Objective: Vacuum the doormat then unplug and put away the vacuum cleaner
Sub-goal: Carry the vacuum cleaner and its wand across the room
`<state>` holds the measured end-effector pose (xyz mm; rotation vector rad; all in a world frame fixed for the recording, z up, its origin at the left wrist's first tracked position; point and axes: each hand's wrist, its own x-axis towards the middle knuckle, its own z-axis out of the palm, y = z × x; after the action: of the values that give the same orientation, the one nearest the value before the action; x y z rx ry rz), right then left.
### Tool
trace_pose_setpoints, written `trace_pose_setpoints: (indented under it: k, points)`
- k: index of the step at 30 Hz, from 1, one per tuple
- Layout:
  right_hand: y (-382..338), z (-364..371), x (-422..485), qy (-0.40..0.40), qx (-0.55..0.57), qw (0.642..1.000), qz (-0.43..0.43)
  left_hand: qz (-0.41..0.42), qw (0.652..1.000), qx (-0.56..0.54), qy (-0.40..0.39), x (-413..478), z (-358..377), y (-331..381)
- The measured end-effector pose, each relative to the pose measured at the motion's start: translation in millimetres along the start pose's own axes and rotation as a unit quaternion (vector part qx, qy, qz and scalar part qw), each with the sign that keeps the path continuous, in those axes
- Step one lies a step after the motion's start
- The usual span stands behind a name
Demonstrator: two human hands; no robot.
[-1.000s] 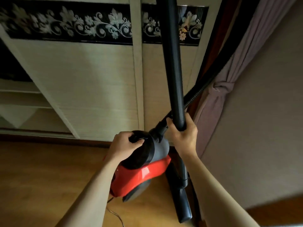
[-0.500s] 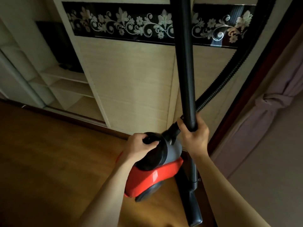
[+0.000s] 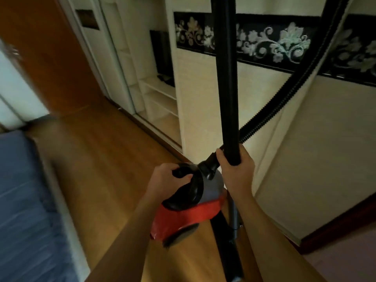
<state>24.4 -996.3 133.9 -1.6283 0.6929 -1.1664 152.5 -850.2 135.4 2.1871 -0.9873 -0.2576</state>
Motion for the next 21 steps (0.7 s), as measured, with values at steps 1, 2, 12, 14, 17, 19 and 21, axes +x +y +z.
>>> trace_pose_setpoints:
  k: [1,2,12,14,17,19,21]
  points:
    - [-0.6,10.1,1.8,-0.014,0.009,1.000,-0.002,-0.009,1.000,-0.006,0.016,-1.3,-6.3,-5.1]
    - [-1.3,20.4,3.1,-0.029,0.018,0.999,-0.004,-0.019,0.999,-0.011,0.033,-2.6,-12.4,-11.6]
    - [0.1,154.3,2.7,-0.174,0.054,0.983,-0.038,-0.141,0.978,0.011,0.153,-3.4,-82.6,-96.8]
    - [1.9,185.7,4.4,-0.201,0.057,0.977,-0.044,-0.162,0.971,0.009,0.175,4.0,-95.9,-119.2]
    - [7.0,239.0,10.7,-0.225,0.057,0.972,-0.037,-0.191,0.959,0.007,0.208,21.3,-116.3,-158.3]
    - [10.6,279.2,17.1,-0.230,0.054,0.971,-0.033,-0.205,0.952,0.000,0.227,36.0,-131.6,-187.4]
    - [15.2,321.6,24.5,-0.242,0.060,0.968,-0.026,-0.216,0.948,-0.002,0.234,53.5,-148.3,-217.8]
